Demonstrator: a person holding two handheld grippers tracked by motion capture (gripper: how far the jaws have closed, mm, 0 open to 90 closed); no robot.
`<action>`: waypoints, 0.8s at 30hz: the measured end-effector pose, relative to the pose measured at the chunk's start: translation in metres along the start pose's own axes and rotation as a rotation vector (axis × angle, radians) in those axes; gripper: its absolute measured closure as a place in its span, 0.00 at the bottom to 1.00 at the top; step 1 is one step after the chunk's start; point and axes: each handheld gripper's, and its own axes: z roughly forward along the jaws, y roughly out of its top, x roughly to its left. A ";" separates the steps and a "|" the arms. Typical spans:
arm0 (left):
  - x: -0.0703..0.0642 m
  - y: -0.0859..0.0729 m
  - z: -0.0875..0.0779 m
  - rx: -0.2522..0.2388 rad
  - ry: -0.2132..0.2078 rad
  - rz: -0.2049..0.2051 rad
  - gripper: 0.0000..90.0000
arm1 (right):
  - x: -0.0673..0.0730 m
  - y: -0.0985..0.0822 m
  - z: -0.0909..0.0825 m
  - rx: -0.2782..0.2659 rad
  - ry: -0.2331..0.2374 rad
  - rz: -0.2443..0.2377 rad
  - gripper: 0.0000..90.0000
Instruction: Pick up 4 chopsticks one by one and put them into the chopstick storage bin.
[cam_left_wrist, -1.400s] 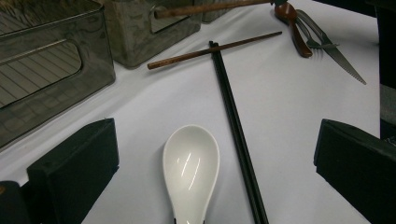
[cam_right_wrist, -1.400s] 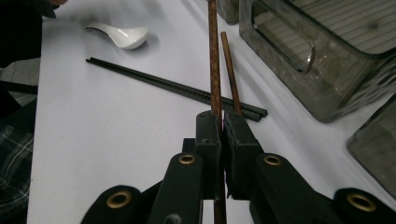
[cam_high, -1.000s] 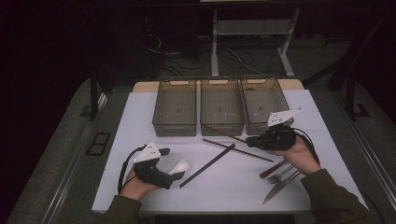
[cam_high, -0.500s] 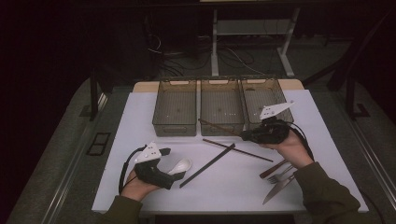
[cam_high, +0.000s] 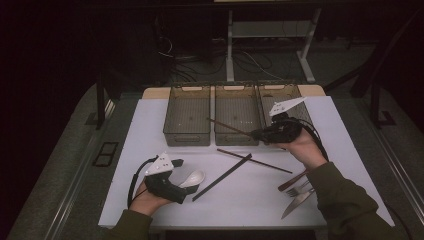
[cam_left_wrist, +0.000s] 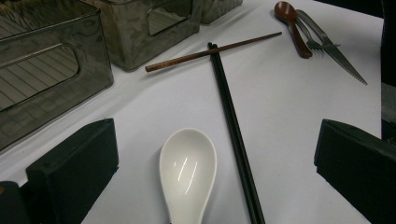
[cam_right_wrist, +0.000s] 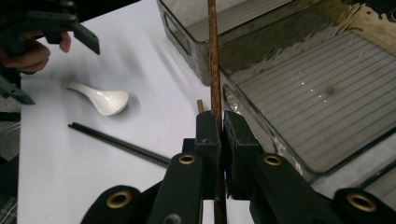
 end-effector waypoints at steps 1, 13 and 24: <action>0.000 0.000 0.000 0.000 0.000 0.001 0.00 | 0.000 0.002 0.002 0.000 0.002 0.004 0.94; 0.000 -0.001 0.001 -0.001 -0.005 -0.003 0.00 | -0.002 0.030 0.023 0.010 -0.016 0.040 0.94; 0.000 0.000 0.001 -0.003 -0.015 -0.002 0.00 | -0.005 0.050 0.047 0.024 -0.034 0.054 0.94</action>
